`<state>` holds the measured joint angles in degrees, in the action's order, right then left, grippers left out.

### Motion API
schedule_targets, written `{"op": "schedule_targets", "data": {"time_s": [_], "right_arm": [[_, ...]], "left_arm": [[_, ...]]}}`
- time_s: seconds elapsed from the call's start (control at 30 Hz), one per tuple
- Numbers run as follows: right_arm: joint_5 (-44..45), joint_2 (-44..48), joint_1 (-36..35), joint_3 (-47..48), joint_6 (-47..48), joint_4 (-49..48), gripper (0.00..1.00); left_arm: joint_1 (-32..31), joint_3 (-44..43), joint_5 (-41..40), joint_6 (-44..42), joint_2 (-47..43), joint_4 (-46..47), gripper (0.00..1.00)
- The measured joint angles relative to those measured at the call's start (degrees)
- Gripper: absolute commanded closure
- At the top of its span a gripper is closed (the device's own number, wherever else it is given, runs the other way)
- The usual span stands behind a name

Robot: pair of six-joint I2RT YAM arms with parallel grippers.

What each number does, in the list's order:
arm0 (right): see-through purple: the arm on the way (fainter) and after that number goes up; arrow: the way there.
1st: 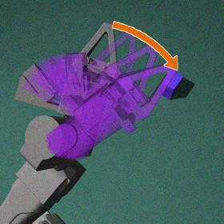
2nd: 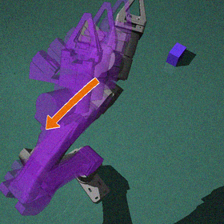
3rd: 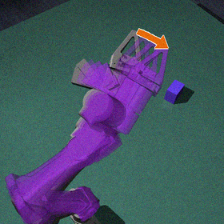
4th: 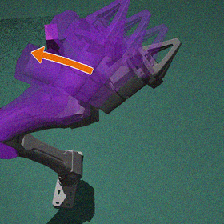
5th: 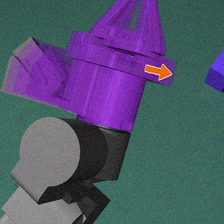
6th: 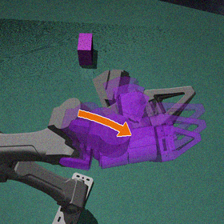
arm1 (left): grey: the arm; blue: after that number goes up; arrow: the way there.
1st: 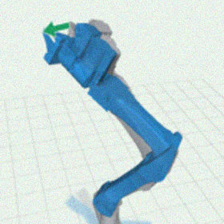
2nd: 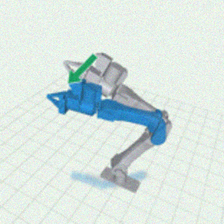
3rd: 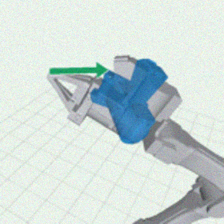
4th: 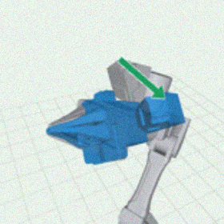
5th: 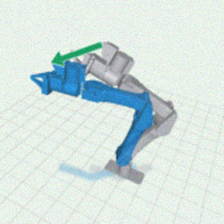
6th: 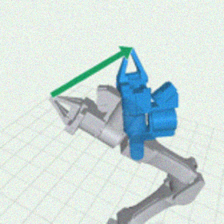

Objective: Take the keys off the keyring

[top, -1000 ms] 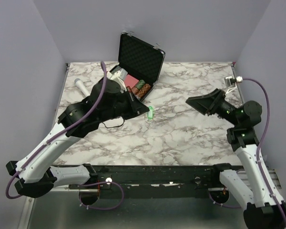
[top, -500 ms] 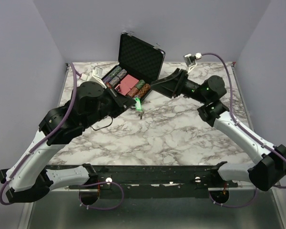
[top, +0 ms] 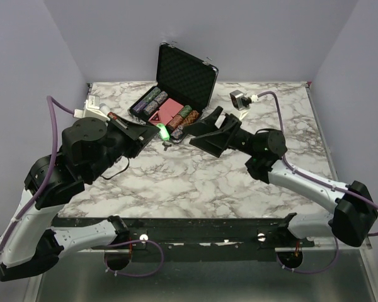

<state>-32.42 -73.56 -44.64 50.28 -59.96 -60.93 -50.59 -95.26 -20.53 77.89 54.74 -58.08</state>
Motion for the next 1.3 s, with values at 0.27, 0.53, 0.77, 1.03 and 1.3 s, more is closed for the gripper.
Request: {"op": "schedule_targets", "data": {"time_s": [0.27, 0.53, 0.77, 1.03, 1.3], "right_arm": [[0.04, -4.70, -2.71, 2.71, -0.02, -2.84, 0.19], [0.07, -7.43, -4.48, 4.59, 0.20, -3.69, 0.29], [0.00, -9.90, -5.92, 7.10, 0.46, -4.09, 0.39], [-0.50, -12.07, -6.64, 8.79, 0.46, -4.28, 0.47], [-1.38, -12.98, -7.28, 9.66, 0.42, -5.09, 0.48]], "left_arm": [[0.00, 0.20, -0.98, 2.82, -0.48, 0.26, 1.00], [0.13, 1.62, -1.44, 5.22, -2.27, 1.44, 1.00], [0.22, 2.51, -2.03, 7.54, -4.00, 1.68, 1.00], [0.22, 4.42, -2.43, 10.01, -5.05, 2.29, 1.00], [0.22, 5.70, -2.99, 12.70, -6.45, 2.47, 1.00]]}}
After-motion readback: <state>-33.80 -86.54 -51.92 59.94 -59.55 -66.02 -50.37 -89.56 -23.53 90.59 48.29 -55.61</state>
